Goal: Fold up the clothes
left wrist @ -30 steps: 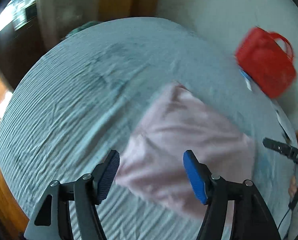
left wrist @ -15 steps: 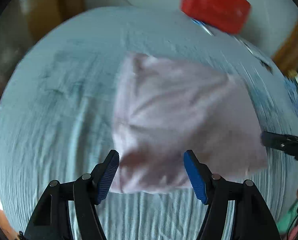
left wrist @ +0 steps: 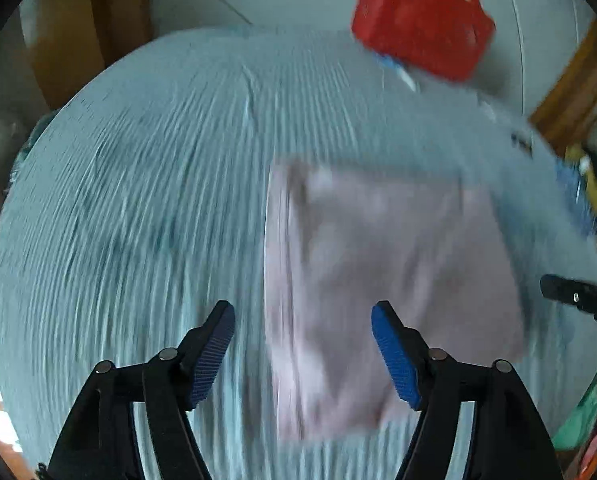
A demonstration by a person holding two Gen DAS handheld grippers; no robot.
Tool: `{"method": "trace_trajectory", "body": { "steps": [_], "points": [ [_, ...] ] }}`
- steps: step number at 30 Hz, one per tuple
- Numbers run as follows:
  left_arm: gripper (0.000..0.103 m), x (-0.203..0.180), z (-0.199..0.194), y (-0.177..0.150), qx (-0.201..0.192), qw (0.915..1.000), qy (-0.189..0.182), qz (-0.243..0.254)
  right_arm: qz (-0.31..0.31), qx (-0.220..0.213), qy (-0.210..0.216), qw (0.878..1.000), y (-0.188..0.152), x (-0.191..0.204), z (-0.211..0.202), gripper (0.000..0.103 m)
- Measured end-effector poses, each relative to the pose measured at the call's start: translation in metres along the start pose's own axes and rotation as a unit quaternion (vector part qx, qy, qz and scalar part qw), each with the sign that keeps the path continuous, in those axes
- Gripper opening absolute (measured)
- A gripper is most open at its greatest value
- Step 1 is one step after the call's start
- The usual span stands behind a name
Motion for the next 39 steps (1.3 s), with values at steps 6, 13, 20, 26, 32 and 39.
{"method": "trace_trajectory", "body": {
  "steps": [6,13,20,26,32,39],
  "points": [
    [0.074,-0.01,0.049,0.063,0.018,0.9997,0.004,-0.013,0.011,-0.012,-0.016,1.0,0.055,-0.012,0.038,0.079],
    [0.037,-0.008,0.074,0.068,0.042,0.9981,0.035,-0.027,0.007,0.033,-0.088,0.996,0.058,-0.016,0.082,0.01],
    [0.056,0.022,0.051,0.057,0.022,0.9974,0.026,-0.063,0.069,-0.03,-0.051,0.996,0.036,-0.041,0.028,0.01],
    [0.079,0.021,-0.013,0.011,-0.023,0.9993,0.016,-0.024,0.04,-0.038,-0.007,0.998,-0.015,-0.01,0.006,0.056],
    [0.079,0.005,-0.001,-0.03,-0.016,0.9992,0.034,0.012,0.033,-0.038,-0.015,0.999,-0.037,0.011,0.02,0.062],
    [0.079,-0.001,0.022,-0.048,-0.004,0.9993,0.036,0.006,0.031,-0.031,-0.024,0.999,-0.049,0.006,0.031,0.062]
  ]
}}
Point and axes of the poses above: each gripper's, at about its wrist camera, not at the fingertips, and z roughly the way its jaws point, x to its left, y to its top, the point moved 1 cm from there along z, roughly the way its jaws point, and after that the axes turned 15 degrees about y, right-handed, at the moved point
